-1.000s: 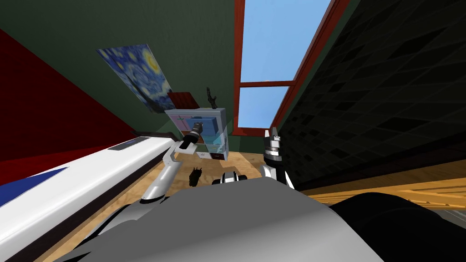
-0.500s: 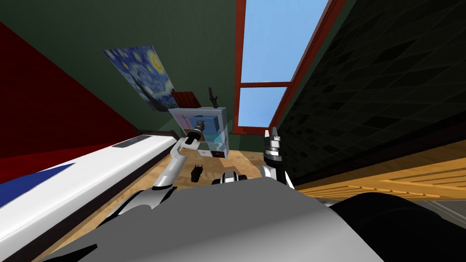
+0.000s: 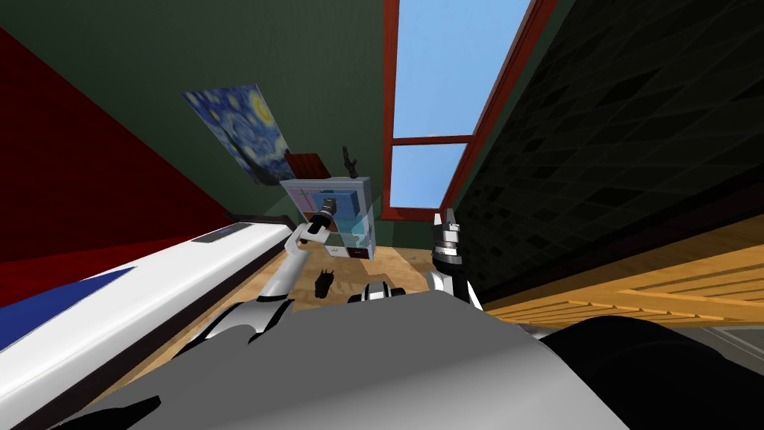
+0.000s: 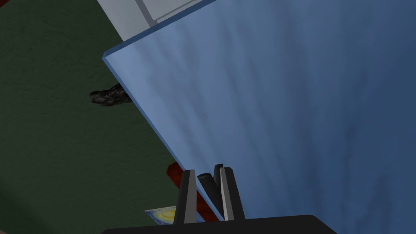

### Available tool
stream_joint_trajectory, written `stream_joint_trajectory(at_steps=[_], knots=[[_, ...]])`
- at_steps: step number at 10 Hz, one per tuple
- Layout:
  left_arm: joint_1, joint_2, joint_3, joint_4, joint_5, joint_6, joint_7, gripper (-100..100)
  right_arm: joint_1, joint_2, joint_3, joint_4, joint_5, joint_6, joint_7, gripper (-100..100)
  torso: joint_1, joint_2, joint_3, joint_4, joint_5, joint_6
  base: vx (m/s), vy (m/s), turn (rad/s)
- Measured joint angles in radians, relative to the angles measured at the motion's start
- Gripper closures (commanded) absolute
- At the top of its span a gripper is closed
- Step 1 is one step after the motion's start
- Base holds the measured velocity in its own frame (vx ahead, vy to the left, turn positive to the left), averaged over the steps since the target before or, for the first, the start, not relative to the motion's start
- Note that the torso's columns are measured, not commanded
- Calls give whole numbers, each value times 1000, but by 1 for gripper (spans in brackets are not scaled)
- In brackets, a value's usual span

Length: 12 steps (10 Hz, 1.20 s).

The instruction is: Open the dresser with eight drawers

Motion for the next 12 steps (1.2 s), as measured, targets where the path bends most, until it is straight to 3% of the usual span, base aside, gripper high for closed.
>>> stream_joint_trajectory(at_steps=[2, 5, 8, 10, 11, 12], knots=[[-55, -5, -10, 47, -11, -11, 13, 100, 0, 0, 0, 0, 0, 0, 0, 0, -10, 1, 2, 9, -6, 0, -69, 25, -16], [-94, -10, -10, 128, -15, -23, 14, 100, 0, 0, 0, 0, 0, 0, 0, 0, -6, -4, -2, 3, -3, -3, 21, -6, 0], [-90, -9, -8, 141, -15, -15, 13, 100, 0, 0, 0, 0, 0, 0, 0, 0, -1, -8, -4, -3, 0, -3, -64, 14, 2], [-170, -21, -15, 220, -45, -56, 32, 100, 0, 0, 0, 0, 0, 0, 0, 0, -10, 4, 4, 4, -4, 3, -164, 22, -12], [-199, -30, -19, 256, -51, -55, 33, -100, 0, 0, 0, 0, 0, 0, 0, 0, -15, 0, 1, 7, -7, 3, -48, 23, -74], [-215, -25, -23, 259, -51, -41, 36, -100, 0, 0, 0, 0, 0, 0, 0, 0, -18, -1, 1, 7, -9, 6, -22, 30, -50]])
